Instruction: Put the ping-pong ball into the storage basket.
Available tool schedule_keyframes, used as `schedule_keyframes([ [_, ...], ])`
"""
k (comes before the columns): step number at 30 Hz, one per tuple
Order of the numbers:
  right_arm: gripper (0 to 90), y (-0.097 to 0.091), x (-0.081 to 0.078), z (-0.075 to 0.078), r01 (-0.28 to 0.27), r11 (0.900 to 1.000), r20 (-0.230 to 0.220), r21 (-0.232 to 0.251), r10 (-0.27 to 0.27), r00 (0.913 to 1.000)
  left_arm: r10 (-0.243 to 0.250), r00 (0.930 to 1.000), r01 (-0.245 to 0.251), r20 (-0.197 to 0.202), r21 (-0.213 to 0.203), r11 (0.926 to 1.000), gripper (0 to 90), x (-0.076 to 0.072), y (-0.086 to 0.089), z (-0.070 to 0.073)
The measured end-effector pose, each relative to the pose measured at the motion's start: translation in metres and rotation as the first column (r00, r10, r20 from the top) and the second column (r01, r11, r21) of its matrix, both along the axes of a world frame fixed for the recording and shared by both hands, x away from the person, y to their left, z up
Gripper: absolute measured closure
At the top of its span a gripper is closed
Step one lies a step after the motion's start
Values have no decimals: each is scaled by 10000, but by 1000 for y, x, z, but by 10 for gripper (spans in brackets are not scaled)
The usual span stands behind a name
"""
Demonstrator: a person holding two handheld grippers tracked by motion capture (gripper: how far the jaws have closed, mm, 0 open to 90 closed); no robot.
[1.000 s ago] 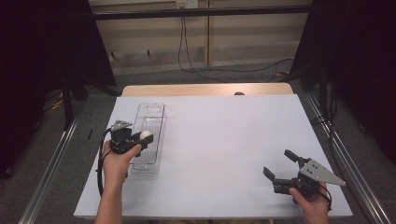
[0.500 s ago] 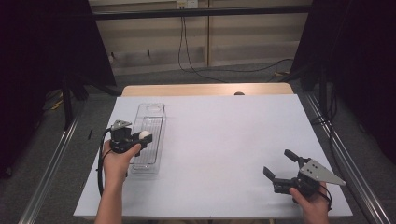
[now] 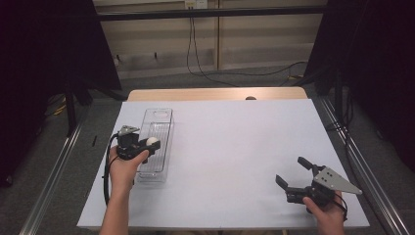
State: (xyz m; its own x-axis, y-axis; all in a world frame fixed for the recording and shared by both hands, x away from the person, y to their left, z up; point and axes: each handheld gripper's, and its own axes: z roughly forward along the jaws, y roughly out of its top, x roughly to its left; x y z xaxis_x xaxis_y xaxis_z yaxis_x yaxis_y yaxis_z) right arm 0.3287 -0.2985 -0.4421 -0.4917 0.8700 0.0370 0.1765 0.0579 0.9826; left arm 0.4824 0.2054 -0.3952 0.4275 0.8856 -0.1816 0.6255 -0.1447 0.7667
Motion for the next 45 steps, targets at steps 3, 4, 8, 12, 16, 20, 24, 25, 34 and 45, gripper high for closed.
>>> schedule_keyframes([
  [3,11,0,0,0,-27,10000,35,-17,27,10000,59,10000,-59,-14,121,9999,510,1,0,1],
  [4,11,1,0,0,62,10000,28,54,-62,10000,30,10000,-30,-8,165,9999,509,1,1,1],
  [8,11,0,0,0,-38,10000,19,8,38,10000,-17,10000,18,-49,318,9995,509,2,-2,0],
  [12,11,0,0,1,-20,10000,70,5,20,10000,-73,10000,73,4,462,9989,509,3,-3,-1],
  [16,11,-1,0,1,-35,10000,66,-15,35,10000,-17,10000,14,51,476,9989,509,4,-6,-3],
  [20,11,-1,0,1,16,10000,83,10,-16,10000,-106,9999,105,17,546,9985,510,4,-6,-1],
  [24,11,-1,-1,1,24,9999,-15,103,-24,10000,-69,10000,69,-2,617,9981,510,5,-4,-1],
  [25,11,-1,0,1,59,9999,15,121,-59,10000,-36,10000,34,32,605,9982,510,5,-4,-1],
  [34,11,-1,0,2,27,9999,66,100,-28,10000,44,10000,-45,17,520,9986,509,7,-7,-3],
  [45,11,-3,0,2,55,9999,36,108,-55,10000,75,9999,-67,-107,721,9974,509,9,-8,-5],
])
